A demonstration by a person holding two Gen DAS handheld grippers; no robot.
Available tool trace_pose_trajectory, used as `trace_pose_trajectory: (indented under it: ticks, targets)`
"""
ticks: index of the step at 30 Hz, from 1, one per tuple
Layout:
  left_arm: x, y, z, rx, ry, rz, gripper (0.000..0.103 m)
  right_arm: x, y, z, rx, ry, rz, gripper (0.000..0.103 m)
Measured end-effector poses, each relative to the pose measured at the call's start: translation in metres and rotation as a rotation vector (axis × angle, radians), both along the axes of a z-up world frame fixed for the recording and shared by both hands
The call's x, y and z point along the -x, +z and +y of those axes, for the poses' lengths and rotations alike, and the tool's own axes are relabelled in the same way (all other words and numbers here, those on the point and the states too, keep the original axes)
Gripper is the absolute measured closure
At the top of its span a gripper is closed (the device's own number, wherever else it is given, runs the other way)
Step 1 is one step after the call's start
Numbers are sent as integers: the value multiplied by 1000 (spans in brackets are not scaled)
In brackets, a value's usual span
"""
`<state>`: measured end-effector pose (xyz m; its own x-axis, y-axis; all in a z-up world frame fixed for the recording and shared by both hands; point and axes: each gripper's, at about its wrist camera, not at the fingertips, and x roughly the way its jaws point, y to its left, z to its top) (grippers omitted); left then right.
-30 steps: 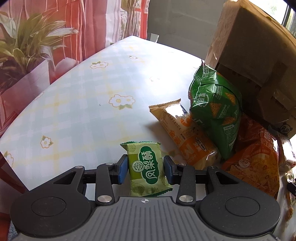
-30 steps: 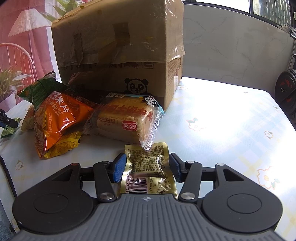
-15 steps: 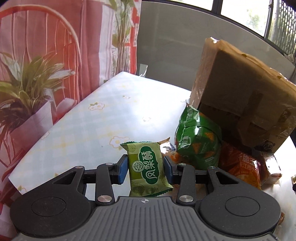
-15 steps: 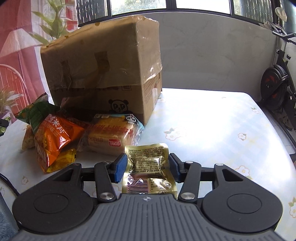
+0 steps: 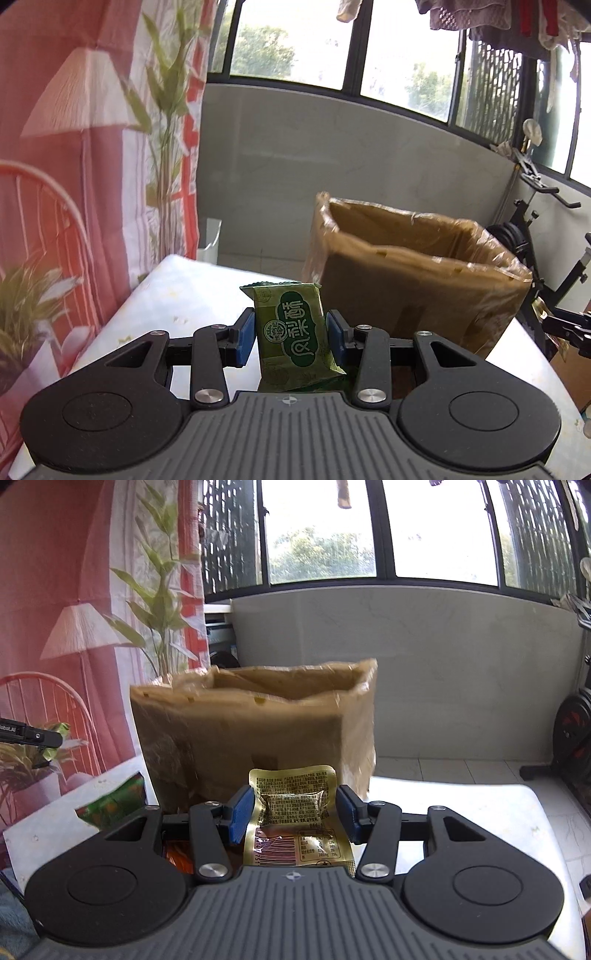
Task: Organize snacks
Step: 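Carry both packets over the box and open both tools to release them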
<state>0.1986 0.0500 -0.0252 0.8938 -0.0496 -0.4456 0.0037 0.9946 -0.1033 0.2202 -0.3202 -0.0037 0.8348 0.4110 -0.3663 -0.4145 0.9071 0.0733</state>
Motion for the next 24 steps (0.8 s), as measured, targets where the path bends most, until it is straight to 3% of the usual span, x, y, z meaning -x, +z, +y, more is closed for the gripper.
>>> trace_pose_trajectory:
  ticks: [7,12,17,18,21,24]
  targets:
    - [-58,39,-44,-1,-143,-88,60,-71,48,31,-33,9,-50,51]
    - [-117,42,-79,30,-144,-73,60,-120,38,62,35,-70,4,52]
    - [-163,27,-109,14,-191,-49,59,-144,20,74,46,-148,98,51]
    - [-168,23,-111,21,-195,-35,57,-145,17,75,59,-160,108,49]
    - [-179,16,-109,30,-201,-20,27,-142,12,70,52,-183,126,42]
    - [-177,12,-98,23,-182,-31,26,-133,13,59,11,-189,121,32]
